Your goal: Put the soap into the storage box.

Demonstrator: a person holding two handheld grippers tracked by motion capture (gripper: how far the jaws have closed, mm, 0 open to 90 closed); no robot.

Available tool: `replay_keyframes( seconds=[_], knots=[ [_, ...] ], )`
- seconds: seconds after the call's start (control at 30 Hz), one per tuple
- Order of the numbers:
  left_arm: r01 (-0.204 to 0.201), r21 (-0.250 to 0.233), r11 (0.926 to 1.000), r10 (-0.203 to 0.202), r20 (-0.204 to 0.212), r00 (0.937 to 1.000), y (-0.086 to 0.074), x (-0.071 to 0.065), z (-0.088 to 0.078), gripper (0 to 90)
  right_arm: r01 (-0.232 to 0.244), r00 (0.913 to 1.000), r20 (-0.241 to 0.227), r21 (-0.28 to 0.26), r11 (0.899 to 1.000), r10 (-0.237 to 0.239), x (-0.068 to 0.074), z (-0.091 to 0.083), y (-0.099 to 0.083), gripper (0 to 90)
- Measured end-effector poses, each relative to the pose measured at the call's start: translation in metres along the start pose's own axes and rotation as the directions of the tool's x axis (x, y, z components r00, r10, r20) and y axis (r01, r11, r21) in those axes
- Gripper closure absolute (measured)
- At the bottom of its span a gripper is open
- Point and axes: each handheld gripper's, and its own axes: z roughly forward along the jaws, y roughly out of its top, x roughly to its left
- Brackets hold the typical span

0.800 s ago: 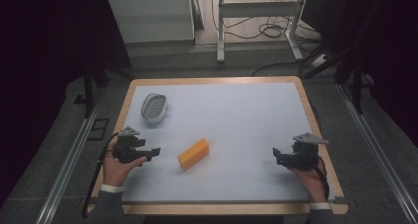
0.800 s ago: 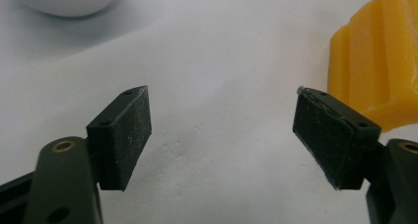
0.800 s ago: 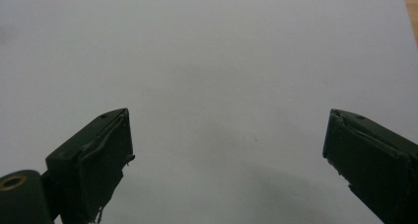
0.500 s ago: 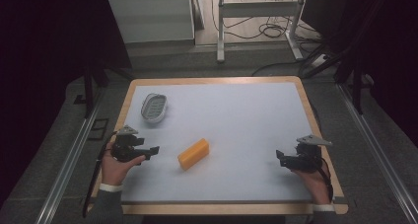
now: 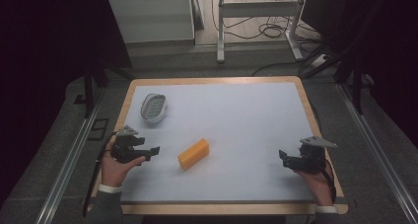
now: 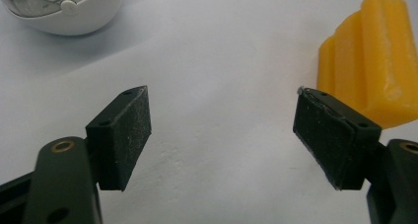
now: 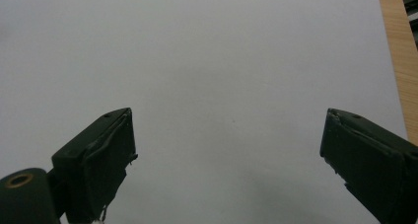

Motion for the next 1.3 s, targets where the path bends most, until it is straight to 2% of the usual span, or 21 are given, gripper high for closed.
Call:
replay_keyframes(
  seconds=[0.33, 0.53, 0.73, 0.87, 1.07, 1.3],
  knots=[
    [-0.001, 0.032, 0.9995, 0.001, -0.023, 0.9997, 0.006, 0.001, -0.006, 21.7, -0.006, 1.0000, -0.006, -0.004, 1.000, 0.006, -0.005, -0.003, -0.004, 6.9],
    [-0.015, 0.037, 0.9992, 0.015, -0.004, 0.9999, 0.010, 0.001, -0.011, 21.0, -0.005, 1.0000, 0.002, -0.015, 1.000, 0.005, -0.006, -0.006, -0.003, 6.9],
    [-0.036, 0.046, 0.9983, 0.036, 0.016, 0.9992, 0.014, -0.002, -0.016, 20.9, 0.001, 1.0000, -0.001, -0.005, 1.000, -0.001, -0.002, -0.007, -0.005, 6.9],
    [-0.047, 0.048, 0.9977, 0.046, 0.016, 0.9988, 0.018, -0.004, -0.019, 20.8, -0.009, 1.0000, 0.001, -0.005, 1.000, 0.009, -0.002, -0.008, -0.005, 7.0],
    [-0.074, 0.050, 0.9960, 0.073, 0.014, 0.9972, 0.029, -0.011, -0.023, 20.6, -0.021, 0.9997, 0.011, -0.013, 1.000, 0.021, -0.006, -0.010, -0.006, 7.0],
    [-0.088, 0.063, 0.9941, 0.086, 0.039, 0.9956, 0.039, -0.022, -0.021, 20.0, -0.014, 0.9992, 0.037, -0.030, 0.999, 0.015, -0.004, -0.013, -0.007, 7.8]
  ],
)
